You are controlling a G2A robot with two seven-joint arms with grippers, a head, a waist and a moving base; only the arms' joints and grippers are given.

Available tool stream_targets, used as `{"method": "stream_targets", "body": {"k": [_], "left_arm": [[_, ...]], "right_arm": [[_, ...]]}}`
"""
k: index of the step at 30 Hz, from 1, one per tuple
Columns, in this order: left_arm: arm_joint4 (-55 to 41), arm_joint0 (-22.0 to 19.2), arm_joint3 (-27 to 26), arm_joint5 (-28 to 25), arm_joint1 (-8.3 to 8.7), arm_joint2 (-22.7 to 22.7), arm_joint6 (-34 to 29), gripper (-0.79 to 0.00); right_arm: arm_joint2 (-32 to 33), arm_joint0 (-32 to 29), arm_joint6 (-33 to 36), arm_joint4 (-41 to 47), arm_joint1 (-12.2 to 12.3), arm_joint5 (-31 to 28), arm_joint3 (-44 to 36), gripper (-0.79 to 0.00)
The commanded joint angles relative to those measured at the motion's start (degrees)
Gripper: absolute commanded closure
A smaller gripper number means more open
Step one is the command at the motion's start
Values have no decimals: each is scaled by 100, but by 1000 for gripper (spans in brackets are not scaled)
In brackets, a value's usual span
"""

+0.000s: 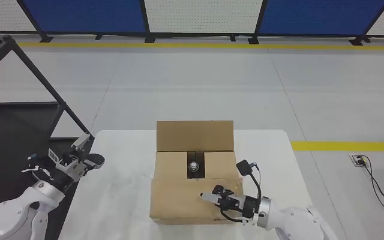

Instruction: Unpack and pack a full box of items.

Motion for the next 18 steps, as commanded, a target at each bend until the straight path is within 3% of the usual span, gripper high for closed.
{"method": "stream_targets", "body": {"k": [1,6,9,14,18], "left_arm": [[-2,-1,-1,-3,-1,1,2,-785],[-2,-1,-1,-3,-1,1,2,-785],[8,-77,99,-151,-16,71,313,-785],[48,-843,657,-209,-14,512,271,-785],[209,-1532,1219,-329,14,902,-334,-785]], "right_arm": [[30,-41,34,11,11,-24,-59,-785],[28,-118,119,-19,30,-133,-198,-785],[-2,-81,91,-26,29,-112,-195,-785],[-106,121,73,28,9,17,-156,-785],[-121,132,98,3,15,63,-222,-785]]}}
